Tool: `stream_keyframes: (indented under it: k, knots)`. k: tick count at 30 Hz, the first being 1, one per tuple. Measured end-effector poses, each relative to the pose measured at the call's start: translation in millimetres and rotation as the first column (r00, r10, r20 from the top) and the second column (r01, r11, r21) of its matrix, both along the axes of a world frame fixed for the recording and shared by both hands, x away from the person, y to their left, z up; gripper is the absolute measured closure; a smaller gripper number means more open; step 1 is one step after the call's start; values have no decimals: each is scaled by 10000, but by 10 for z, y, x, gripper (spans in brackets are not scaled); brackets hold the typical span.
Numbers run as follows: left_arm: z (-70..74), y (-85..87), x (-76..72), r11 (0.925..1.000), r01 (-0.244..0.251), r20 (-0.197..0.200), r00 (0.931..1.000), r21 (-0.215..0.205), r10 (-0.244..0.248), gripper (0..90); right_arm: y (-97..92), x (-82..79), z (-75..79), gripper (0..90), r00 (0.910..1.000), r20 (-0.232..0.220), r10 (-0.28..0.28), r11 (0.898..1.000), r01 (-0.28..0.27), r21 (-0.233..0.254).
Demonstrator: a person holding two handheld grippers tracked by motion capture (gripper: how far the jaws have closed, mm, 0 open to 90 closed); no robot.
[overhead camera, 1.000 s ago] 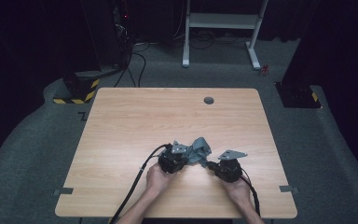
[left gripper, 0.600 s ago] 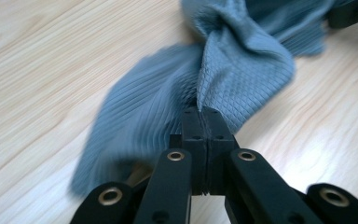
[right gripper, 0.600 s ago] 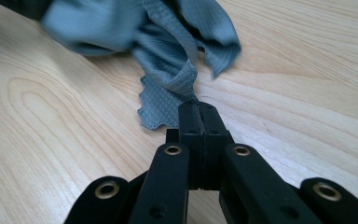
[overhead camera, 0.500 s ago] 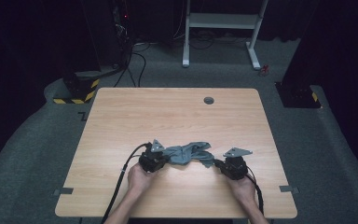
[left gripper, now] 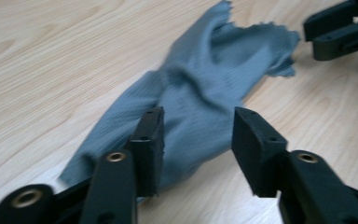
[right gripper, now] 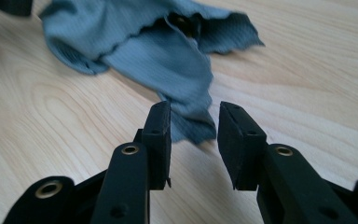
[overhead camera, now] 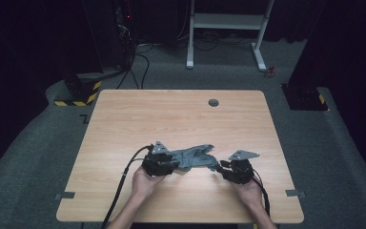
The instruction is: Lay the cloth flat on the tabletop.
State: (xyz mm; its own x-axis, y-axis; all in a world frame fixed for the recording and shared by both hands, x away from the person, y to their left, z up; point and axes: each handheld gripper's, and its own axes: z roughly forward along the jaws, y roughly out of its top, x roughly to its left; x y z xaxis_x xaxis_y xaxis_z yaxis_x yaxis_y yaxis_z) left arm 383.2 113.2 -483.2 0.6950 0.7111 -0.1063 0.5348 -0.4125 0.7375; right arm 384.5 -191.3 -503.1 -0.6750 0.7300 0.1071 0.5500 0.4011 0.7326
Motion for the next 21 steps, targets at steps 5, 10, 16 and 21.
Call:
stream_keyframes:
  k: [5, 10, 16, 21]
  knots:
    - [-39, -231, 72, 9997, 90, -285, 9996, 220, -84, 483, 86, 74, 7, 652, 9997, 84, -211, 9996, 212, -203]
    - [-133, -368, 117, 9934, -169, -104, 9998, 1132, 182, 589, 143, 148, -69, 735, 9995, -166, -251, 9995, 248, -188]
    - [-126, -327, 108, 9867, -29, -97, 9999, 1625, 45, 877, 153, 148, -100, 896, 9992, -20, -394, 9987, 393, -319]
    - [-65, -171, -11, 9885, 63, 20, 10000, 1512, -67, 886, 133, 157, -91, 898, 9991, 118, -408, 9981, 412, -450]
